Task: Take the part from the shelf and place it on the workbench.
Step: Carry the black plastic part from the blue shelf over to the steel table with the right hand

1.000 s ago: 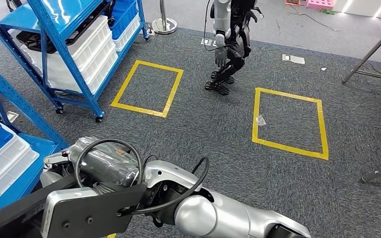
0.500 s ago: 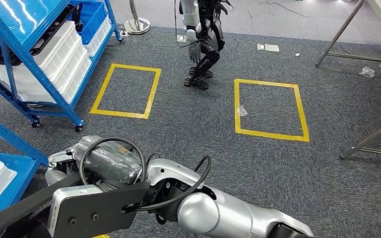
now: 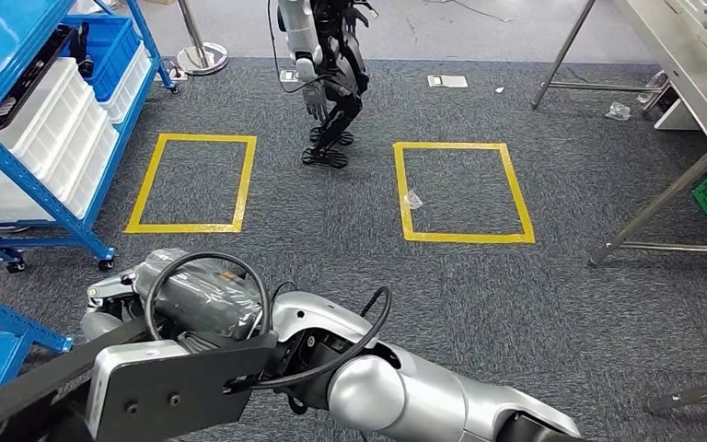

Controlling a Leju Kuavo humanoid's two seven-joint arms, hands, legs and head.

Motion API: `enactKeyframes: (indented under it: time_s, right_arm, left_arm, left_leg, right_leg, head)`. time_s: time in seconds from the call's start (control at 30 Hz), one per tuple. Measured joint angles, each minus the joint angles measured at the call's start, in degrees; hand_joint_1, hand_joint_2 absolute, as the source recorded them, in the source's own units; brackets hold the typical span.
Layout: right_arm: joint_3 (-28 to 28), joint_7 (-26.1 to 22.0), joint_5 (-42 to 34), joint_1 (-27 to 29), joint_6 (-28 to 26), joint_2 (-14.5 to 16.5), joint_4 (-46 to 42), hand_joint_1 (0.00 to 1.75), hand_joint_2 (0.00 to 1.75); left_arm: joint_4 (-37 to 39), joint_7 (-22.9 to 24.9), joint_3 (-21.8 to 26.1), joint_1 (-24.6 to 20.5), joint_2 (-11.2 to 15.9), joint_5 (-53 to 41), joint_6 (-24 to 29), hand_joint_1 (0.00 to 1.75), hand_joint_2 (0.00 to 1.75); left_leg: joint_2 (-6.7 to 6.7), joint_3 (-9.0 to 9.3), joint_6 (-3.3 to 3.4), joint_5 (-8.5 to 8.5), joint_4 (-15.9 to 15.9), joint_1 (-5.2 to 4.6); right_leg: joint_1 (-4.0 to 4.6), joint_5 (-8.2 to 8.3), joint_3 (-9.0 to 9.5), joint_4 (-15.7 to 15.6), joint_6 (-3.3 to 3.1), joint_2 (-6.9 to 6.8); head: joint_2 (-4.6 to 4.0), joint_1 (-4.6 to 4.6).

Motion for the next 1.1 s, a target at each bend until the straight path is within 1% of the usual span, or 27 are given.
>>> enactKeyframes:
  time_s: [0.07, 0.13, 0.17, 0.2, 0.23, 0.27, 0.3, 0.37, 0.4, 0.43, 0.5, 0.53, 0.57, 0.6, 0.67, 0.7, 0.73, 0.77, 0.8, 0.83, 0.87, 0.9, 0.93, 0.97, 1.0, 1.07, 1.1]
  right_arm:
    - [-0.1, 0.0, 0.0, -0.1, 0.0, -0.1, 0.0, 1.75, 0.00]
    - [-0.1, 0.0, 0.0, -0.1, -0.1, -0.2, 0.0, 1.75, 0.00]
    - [-0.1, 0.0, 0.0, 0.0, -0.1, -0.2, 0.0, 1.75, 0.00]
    - [-0.1, 0.0, 0.0, 0.1, -0.1, -0.3, 0.0, 1.75, 0.00]
    - [-0.1, 0.0, 0.0, 0.2, -0.1, -0.4, 0.0, 1.75, 0.00]
    - [-0.1, 0.0, 0.0, 0.2, -0.1, -0.5, 0.0, 1.75, 0.00]
    - [-0.1, 0.0, 0.0, 0.2, -0.1, -0.6, 0.0, 1.75, 0.00]
    - [-0.1, 0.0, 0.0, 0.1, -0.1, -0.5, 0.0, 1.75, 0.00]
    - [-0.1, 0.0, 0.0, 0.1, -0.1, -0.5, 0.0, 1.75, 0.00]
    - [-0.1, 0.0, 0.0, 0.0, -0.1, -0.5, 0.0, 1.75, 0.00]
    - [-0.1, 0.0, 0.0, 0.0, -0.1, -0.5, 0.0, 1.75, 0.00]
    - [-0.2, 0.0, 0.0, 0.0, -0.1, -0.5, 0.0, 1.75, 0.00]
    - [-0.2, 0.0, 0.0, 0.0, -0.1, -0.5, 0.0, 1.75, 0.00]
    - [-0.2, 0.0, 0.0, -0.1, -0.1, -0.4, 0.0, 1.75, 0.00]
    - [-0.1, 0.0, 0.0, 0.0, -0.1, -0.4, 0.0, 1.75, 0.00]
    - [-0.1, 0.0, 0.0, 0.0, -0.1, -0.4, 0.0, 1.75, 0.00]
    - [-0.1, 0.0, 0.0, 0.1, -0.1, -0.4, 0.1, 1.75, 0.00]
    - [-0.1, 0.0, 0.0, 0.1, -0.1, -0.4, 0.1, 1.75, 0.00]
    - [-0.1, 0.0, 0.0, 0.1, -0.1, -0.4, 0.1, 1.75, 0.00]
    - [-0.1, 0.0, 0.0, 0.1, -0.1, -0.4, 0.1, 1.75, 0.00]
    - [-0.1, 0.0, 0.0, 0.1, -0.1, -0.4, 0.1, 1.75, 0.00]
    - [-0.1, 0.0, 0.0, 0.1, -0.1, -0.3, 0.1, 1.75, 0.00]
    - [-0.1, 0.0, 0.0, 0.1, -0.1, -0.3, 0.1, 1.75, 0.00]
    - [-0.1, 0.0, 0.0, 0.1, -0.1, -0.3, 0.1, 1.75, 0.00]
    - [-0.1, 0.0, 0.0, 0.1, -0.1, -0.3, 0.1, 1.75, 0.00]
    - [-0.1, 0.0, 0.0, 0.0, -0.1, -0.4, 0.1, 1.75, 0.00]
    - [-0.2, 0.0, 0.0, 0.0, -0.1, -0.4, 0.1, 1.75, 0.00]
  left_arm:
    - [0.0, 0.2, 0.0, 0.0, -0.1, 0.0, 0.0, 0.00, 1.75]
    - [0.0, 0.2, 0.0, 0.0, -0.1, 0.0, 0.0, 0.00, 1.75]
    - [0.0, 0.2, 0.0, 0.0, -0.1, -0.1, 0.0, 0.00, 1.75]
    - [0.0, 0.2, 0.0, 0.0, -0.1, -0.1, 0.0, 0.00, 1.75]
    - [0.0, 0.2, 0.0, 0.0, -0.1, -0.1, 0.0, 0.00, 1.75]
    - [0.0, 0.2, 0.0, 0.0, -0.2, -0.2, 0.0, 0.00, 1.75]
    - [0.0, 0.2, 0.0, 0.0, -0.2, -0.2, 0.0, 0.00, 1.75]
    - [0.0, 0.2, 0.0, -0.1, -0.2, -0.2, 0.0, 0.00, 1.75]
    - [0.0, 0.2, 0.0, -0.1, -0.2, -0.2, 0.0, 0.00, 1.75]
    - [0.0, 0.2, 0.0, -0.1, -0.2, -0.2, 0.0, 0.00, 1.75]
    - [0.0, 0.2, 0.0, -0.1, -0.3, -0.2, -0.1, 0.00, 1.75]
    - [0.0, 0.2, 0.0, -0.1, -0.3, -0.2, -0.1, 0.00, 1.75]
    - [0.0, 0.2, 0.0, -0.2, -0.3, -0.2, -0.1, 0.00, 1.75]
    - [0.0, 0.2, 0.0, -0.2, -0.4, -0.2, -0.2, 0.00, 1.75]
    - [0.0, 0.2, 0.0, 0.0, -0.4, -0.2, -0.1, 0.00, 1.75]
    - [0.0, 0.2, 0.0, 0.0, -0.4, -0.2, -0.1, 0.00, 1.75]
    - [0.0, 0.2, 0.0, 0.0, -0.4, -0.2, -0.1, 0.00, 1.75]
    - [0.0, 0.3, 0.0, 0.1, -0.4, -0.2, -0.1, 0.00, 1.75]
    - [0.0, 0.3, 0.0, 0.1, -0.4, -0.2, -0.1, 0.00, 1.75]
    - [0.0, 0.4, 0.0, 0.1, -0.4, -0.2, -0.1, 0.00, 1.75]
    - [0.0, 0.4, 0.0, 0.1, -0.4, -0.2, -0.1, 0.00, 1.75]
    - [0.0, 0.3, 0.0, 0.1, -0.4, -0.2, -0.1, 0.00, 1.75]
    - [0.0, 0.2, 0.0, 0.1, -0.4, -0.2, -0.1, 0.00, 1.75]
    - [0.0, 0.1, 0.0, 0.1, -0.4, -0.2, -0.1, 0.00, 1.75]
    - [0.0, 0.0, 0.0, 0.0, -0.4, -0.2, -0.1, 0.00, 1.75]
    - [0.0, 0.0, 0.0, 0.0, -0.4, -0.2, -0.1, 0.00, 1.75]
    - [0.0, 0.1, 0.0, 0.0, -0.5, -0.2, -0.1, 0.00, 1.75]
  left_leg:
    - [1.10, 0.32, 0.73, 0.30, -0.5, 0.10]
    - [2.36, 0.50, 1.24, 0.35, -0.8, 0.01]
    - [3.04, 0.49, 1.33, 0.31, -0.8, -0.08]
    - [3.72, 0.50, 1.37, 0.26, -0.8, -0.14]
    - [4.40, 0.52, 1.37, 0.21, -0.8, -0.17]
    - [4.98, 0.57, 1.33, 0.14, -0.8, -0.17]
    - [5.49, 0.65, 1.22, 0.05, -0.7, -0.15]
    - [6.25, 0.79, 0.79, -0.23, -0.6, -0.28]
    - [6.58, 0.83, 0.52, -0.35, -0.6, -0.44]
    - [6.92, 0.86, 0.28, -0.44, -0.6, -0.58]
    - [7.64, 0.99, -0.25, -0.55, -0.6, -0.54]
    - [7.52, 0.99, -0.52, -0.90, -0.3, -0.34]
    - [6.94, 0.57, -0.73, -1.79, 0.8, -0.17]
    - [6.07, -0.42, -0.88, -3.24, 3.2, -0.04]
    - [4.34, -3.97, -0.94, -6.82, 10.9, 0.04]
    - [3.99, -5.67, -0.96, -7.89, 14.3, 0.05]
    - [3.81, -6.62, -0.96, -7.96, 16.0, 0.06]
    - [3.69, -6.50, -0.95, -6.89, 15.4, 0.11]
    - [3.43, -5.39, -0.92, -4.96, 12.6, 0.20]
    - [2.72, -3.67, -0.89, -2.80, 8.6, 0.37]
    - [1.69, -1.98, -0.90, -1.26, 4.8, 0.49]
    - [0.80, -0.82, -0.90, -0.38, 2.1, 0.57]
    - [0.15, -0.23, -0.88, -0.17, 0.7, 0.54]
    - [0.04, -0.09, -0.81, -0.32, 0.5, 0.37]
    - [0.40, -0.10, -0.57, -0.22, 0.4, 0.33]
    - [1.31, 0.04, 0.13, 0.04, 0.0, 0.31]
    - [1.87, 0.09, 0.52, 0.15, -0.1, 0.34]
  right_leg:
    - [0.09, -1.27, -0.91, 1.8, 0.49, -1.40]
    - [0.07, -4.42, -3.89, 7.8, 0.69, -3.52]
    - [-0.08, -6.00, -5.84, 11.7, 0.77, -3.96]
    - [-0.23, -6.90, -7.37, 14.7, 0.86, -4.17]
    - [-0.36, -6.82, -8.01, 15.9, 0.94, -4.33]
    - [-0.46, -5.74, -7.47, 14.8, 1.00, -4.54]
    - [-0.54, -3.97, -5.82, 11.6, 1.02, -4.94]
    - [-0.31, -1.15, -1.69, 3.8, 0.95, -6.79]
    - [-0.14, -0.58, -0.36, 1.3, 0.88, -7.49]
    - [0.08, -0.57, 0.21, 0.1, 0.78, -7.88]
    - [0.29, -0.58, 0.22, -0.1, 0.35, -7.17]
    - [0.26, -0.52, 0.26, -0.2, 0.03, -6.74]
    - [0.16, -0.45, 0.34, -0.3, -0.36, -6.38]
    - [0.01, -0.40, 0.45, -0.4, -0.76, -6.03]
    - [0.01, -0.42, 0.54, -0.4, -1.23, -5.24]
    - [0.06, -0.42, 0.58, -0.4, -1.30, -4.74]
    - [0.11, -0.42, 0.63, -0.3, -1.32, -4.18]
    - [0.12, -0.43, 0.73, -0.3, -1.31, -3.59]
    - [0.11, -0.45, 0.86, -0.3, -1.27, -2.99]
    - [0.08, -0.50, 0.98, -0.3, -1.19, -2.43]
    - [0.16, -0.56, 1.00, -0.2, -1.05, -1.93]
    - [0.21, -0.56, 0.92, -0.1, -0.83, -1.47]
    - [0.21, -0.52, 0.78, 0.0, -0.57, -1.08]
    - [0.20, -0.42, 0.63, 0.0, -0.29, -0.72]
    - [0.10, -0.31, 0.50, -0.1, 0.01, -0.38]
    - [0.03, -1.03, -0.08, 0.9, 0.45, -1.37]
    - [0.03, -2.20, -1.02, 2.7, 0.60, -2.30]
  head:
    - [0.00, 0.10]
    - [0.00, 0.22]
    - [0.00, 0.22]
    - [0.00, 0.23]
    - [0.00, 0.23]
    - [0.00, 0.22]
    - [0.00, 0.23]
    - [0.00, 0.21]
    - [0.00, 0.21]
    - [0.00, 0.19]
    - [0.00, 0.17]
    - [0.00, 0.16]
    - [0.00, 0.14]
    - [0.00, 0.10]
    - [0.00, 0.04]
    - [0.00, 0.04]
    - [0.00, 0.04]
    - [0.00, 0.04]
    - [0.00, 0.04]
    - [0.00, 0.04]
    - [0.00, 0.02]
    - [0.00, 0.00]
    - [0.00, -0.02]
    - [0.00, -0.03]
    - [0.00, -0.03]
    - [0.00, 0.01]
    - [0.00, 0.02]
